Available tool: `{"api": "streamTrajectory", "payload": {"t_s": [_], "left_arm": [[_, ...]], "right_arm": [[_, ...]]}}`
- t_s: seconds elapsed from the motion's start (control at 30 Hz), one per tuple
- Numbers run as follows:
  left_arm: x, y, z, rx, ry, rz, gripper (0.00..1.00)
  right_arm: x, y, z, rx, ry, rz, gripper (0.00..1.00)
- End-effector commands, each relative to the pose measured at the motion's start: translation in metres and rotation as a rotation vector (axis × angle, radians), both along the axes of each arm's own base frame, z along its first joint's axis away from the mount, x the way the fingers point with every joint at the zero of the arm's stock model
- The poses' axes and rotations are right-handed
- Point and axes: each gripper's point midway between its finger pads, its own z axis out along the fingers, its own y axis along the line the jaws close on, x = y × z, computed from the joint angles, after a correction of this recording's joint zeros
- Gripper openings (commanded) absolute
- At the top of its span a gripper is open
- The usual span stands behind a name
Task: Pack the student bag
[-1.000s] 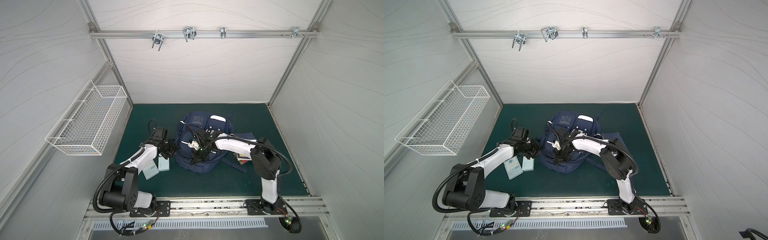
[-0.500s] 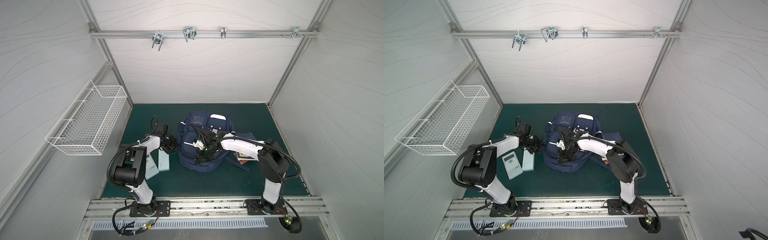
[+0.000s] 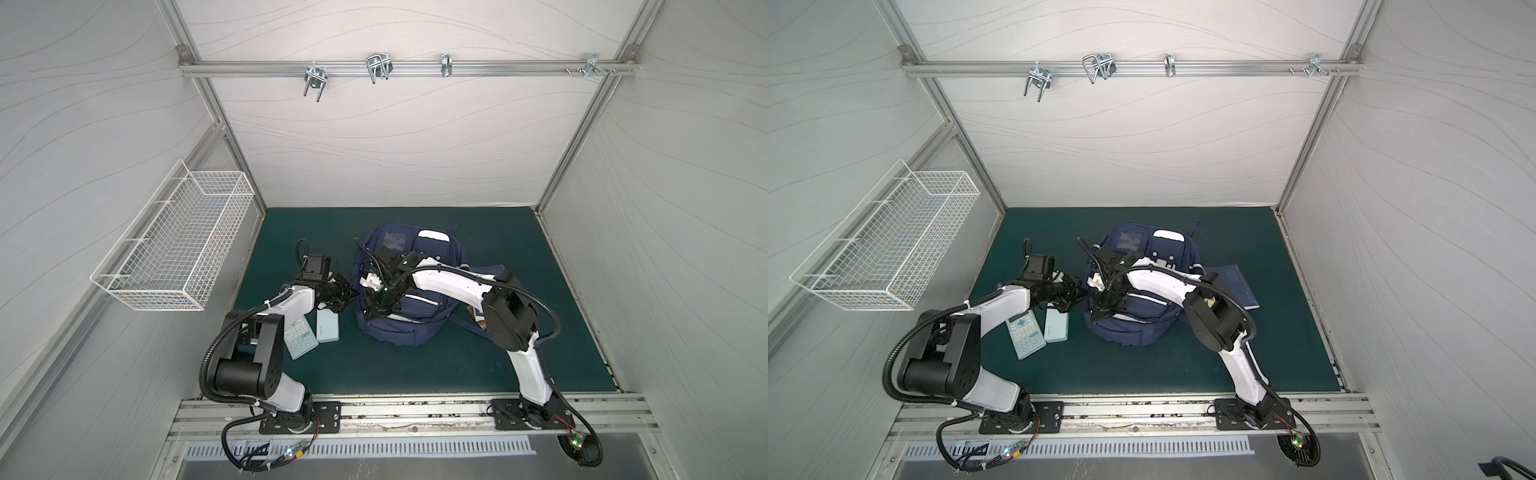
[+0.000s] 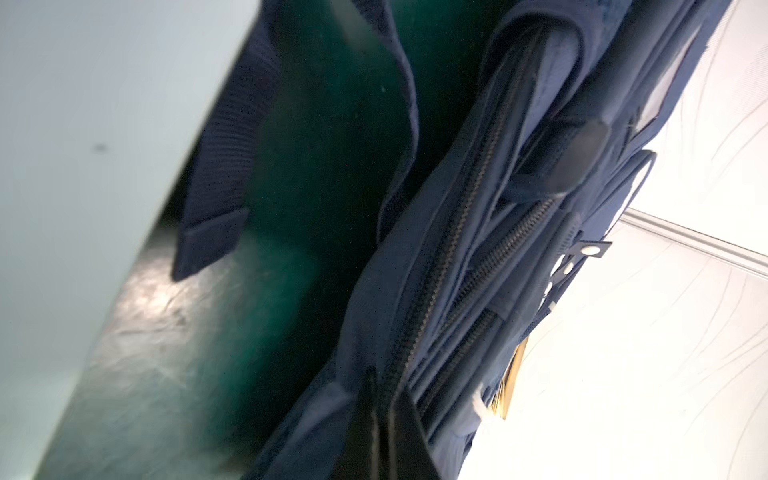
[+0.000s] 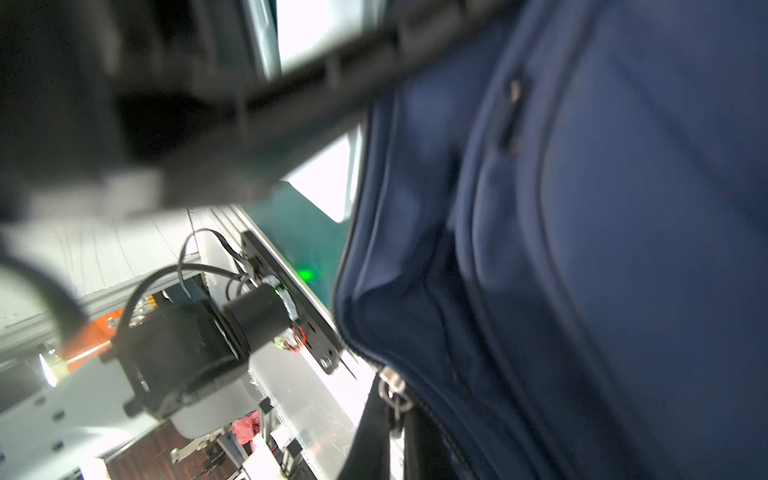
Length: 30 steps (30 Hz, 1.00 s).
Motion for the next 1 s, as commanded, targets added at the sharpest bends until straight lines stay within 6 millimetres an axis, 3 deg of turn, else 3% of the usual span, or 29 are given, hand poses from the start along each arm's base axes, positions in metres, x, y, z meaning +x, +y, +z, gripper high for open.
{"api": "streamTrajectory", "payload": {"t_s": [0.0,0.07,0.2,0.3,0.37,0.53,0.63,0.8,0.97], "left_arm": [[-0.013,-0.023,0.007,-0.093,0.01,-0.019,0.0],[-0.022,-0.017,0.003,-0.061,0.023,-0.008,0.0],[-0.036,-0.009,0.01,-0.029,0.003,0.015,0.0],[-0.042,-0.002,0.013,-0.007,-0.021,0.043,0.0],[-0.045,-0.002,0.01,-0.018,-0.009,0.056,0.0],[-0.043,-0.013,0.002,-0.043,0.023,0.06,0.0],[-0.04,-0.018,0.004,-0.051,0.016,0.059,0.0],[-0.044,-0.019,0.008,-0.023,0.01,0.06,0.0],[-0.048,-0.021,0.01,-0.039,0.002,0.064,0.0]], "right_arm": [[0.016,0.031,0.016,0.108,-0.02,0.0,0.0],[0.03,0.023,0.01,0.054,-0.055,-0.035,0.0],[0.052,-0.02,0.006,-0.029,-0.103,-0.107,0.0],[0.052,-0.048,0.009,-0.05,-0.115,-0.127,0.0],[0.039,-0.054,0.012,-0.042,-0.104,-0.093,0.0],[-0.035,-0.042,0.021,0.03,-0.03,0.115,0.0],[-0.06,-0.025,0.018,0.07,0.034,0.174,0.0],[-0.049,0.012,0.025,0.154,0.11,0.203,0.0],[-0.019,0.03,0.029,0.186,0.094,0.158,0.0]]}}
